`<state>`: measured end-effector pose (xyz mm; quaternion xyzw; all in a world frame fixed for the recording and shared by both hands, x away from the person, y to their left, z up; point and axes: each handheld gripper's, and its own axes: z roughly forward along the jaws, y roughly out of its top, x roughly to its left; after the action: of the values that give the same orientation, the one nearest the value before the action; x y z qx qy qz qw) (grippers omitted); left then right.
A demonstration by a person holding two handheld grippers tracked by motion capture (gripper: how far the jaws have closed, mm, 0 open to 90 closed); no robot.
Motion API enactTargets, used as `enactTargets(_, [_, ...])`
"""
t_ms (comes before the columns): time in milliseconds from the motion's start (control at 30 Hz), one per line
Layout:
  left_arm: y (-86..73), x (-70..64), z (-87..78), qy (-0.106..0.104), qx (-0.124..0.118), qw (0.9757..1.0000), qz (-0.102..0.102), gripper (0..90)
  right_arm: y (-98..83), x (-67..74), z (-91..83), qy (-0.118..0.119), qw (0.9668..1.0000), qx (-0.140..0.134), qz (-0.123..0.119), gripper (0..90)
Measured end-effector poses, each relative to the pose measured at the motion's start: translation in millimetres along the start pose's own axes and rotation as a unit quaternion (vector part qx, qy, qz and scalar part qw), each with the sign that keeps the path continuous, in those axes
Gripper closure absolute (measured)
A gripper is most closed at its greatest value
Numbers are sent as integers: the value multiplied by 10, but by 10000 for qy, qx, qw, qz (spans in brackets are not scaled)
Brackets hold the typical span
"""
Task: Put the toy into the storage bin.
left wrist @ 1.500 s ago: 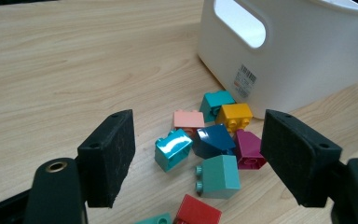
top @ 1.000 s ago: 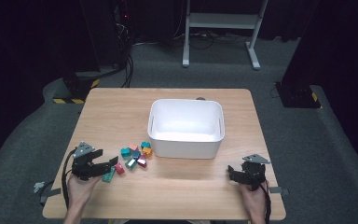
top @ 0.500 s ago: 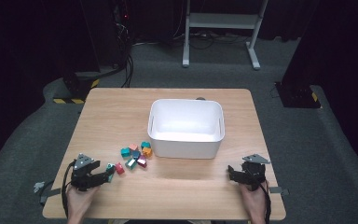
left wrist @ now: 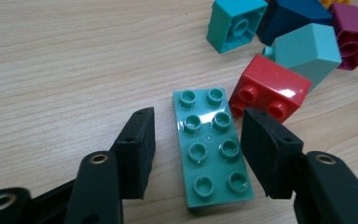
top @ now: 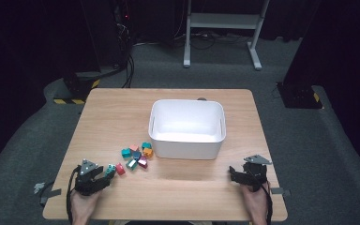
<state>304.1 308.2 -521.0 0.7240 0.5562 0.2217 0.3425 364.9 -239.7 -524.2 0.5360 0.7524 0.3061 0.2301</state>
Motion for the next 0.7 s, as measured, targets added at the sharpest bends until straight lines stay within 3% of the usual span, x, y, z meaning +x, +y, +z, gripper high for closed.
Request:
enactTargets(367, [-29, 31, 15, 83, -44, 10000, 25, 573, 0, 0, 0, -1, 10000, -1, 1, 133])
enactTargets(700, [-26, 47, 28, 67, -86, 9999, 69, 587, 0, 0, 0, -1, 10000, -1, 0, 133])
